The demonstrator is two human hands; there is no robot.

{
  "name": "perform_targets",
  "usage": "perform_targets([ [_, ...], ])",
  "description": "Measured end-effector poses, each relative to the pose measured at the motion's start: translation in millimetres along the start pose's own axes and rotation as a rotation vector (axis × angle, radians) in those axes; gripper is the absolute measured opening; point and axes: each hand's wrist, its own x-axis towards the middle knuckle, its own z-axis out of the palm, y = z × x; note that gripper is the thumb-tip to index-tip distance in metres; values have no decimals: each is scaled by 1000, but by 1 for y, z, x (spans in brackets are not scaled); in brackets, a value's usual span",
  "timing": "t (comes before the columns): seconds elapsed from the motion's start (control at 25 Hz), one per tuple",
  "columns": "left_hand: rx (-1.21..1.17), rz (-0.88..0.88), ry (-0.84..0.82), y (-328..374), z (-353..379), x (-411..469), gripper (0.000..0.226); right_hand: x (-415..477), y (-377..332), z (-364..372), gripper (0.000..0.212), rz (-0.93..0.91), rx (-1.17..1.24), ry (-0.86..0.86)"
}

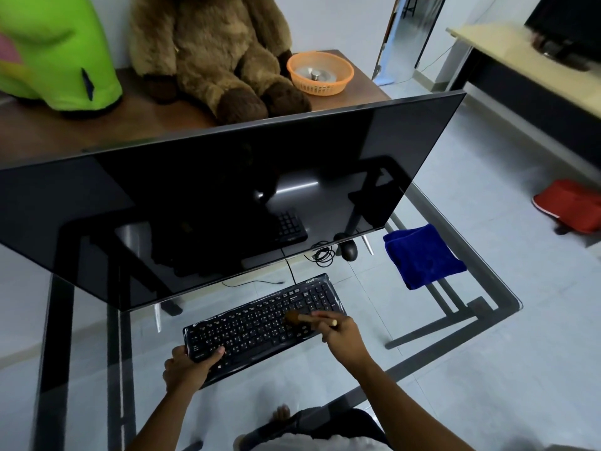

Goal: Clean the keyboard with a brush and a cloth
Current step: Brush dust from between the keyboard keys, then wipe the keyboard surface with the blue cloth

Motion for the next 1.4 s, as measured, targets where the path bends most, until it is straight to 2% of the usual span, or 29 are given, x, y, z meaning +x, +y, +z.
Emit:
perform_targets([
  [0.12, 11, -81, 36, 8, 3, -5, 99, 0, -9, -19, 14, 52, 191, 88],
  [0.24, 6, -154, 178, 35, 5, -27, 98, 6, -4, -53, 18, 68, 198, 159],
  [0.32, 31, -29, 280, 59, 12, -43, 94, 14, 8, -77, 24, 128, 146, 226],
  [0.4, 30, 128, 286, 86, 23, -58, 85, 26, 21, -97, 25, 216, 90, 323],
  [0.48, -20, 299, 200, 120, 43, -72, 63, 41, 30, -118, 22, 290, 23, 403],
  [0.6, -76, 500, -55, 180, 90, -94, 32, 69, 37, -149, 19, 358, -51, 420],
  [0.72, -121, 455, -282, 234, 148, -114, 20, 99, 46, -173, 19, 377, -175, 403],
  [0.84, -181, 387, -385, 282, 202, -128, 12, 128, 54, -187, 19, 362, -247, 347],
  [0.92, -103, 371, -414, 297, 219, -133, 20, 132, 51, -184, 18, 313, -299, 286],
  [0.96, -61, 332, -420, 317, 250, -134, 26, 149, 66, -200, 18, 319, -339, 242],
  [1.08, -13, 315, -398, 332, 267, -139, 34, 148, 71, -203, 17, 248, -420, 144],
  [1.24, 57, 259, -298, 356, 288, -144, 27, 164, 81, -237, 16, 183, -464, -47],
  [1.32, 58, 291, -174, 368, 289, -145, 25, 176, 82, -267, 10, 118, -399, -5],
  [1.4, 19, 364, -94, 385, 292, -150, 20, 192, 83, -300, 14, 85, -350, 143],
])
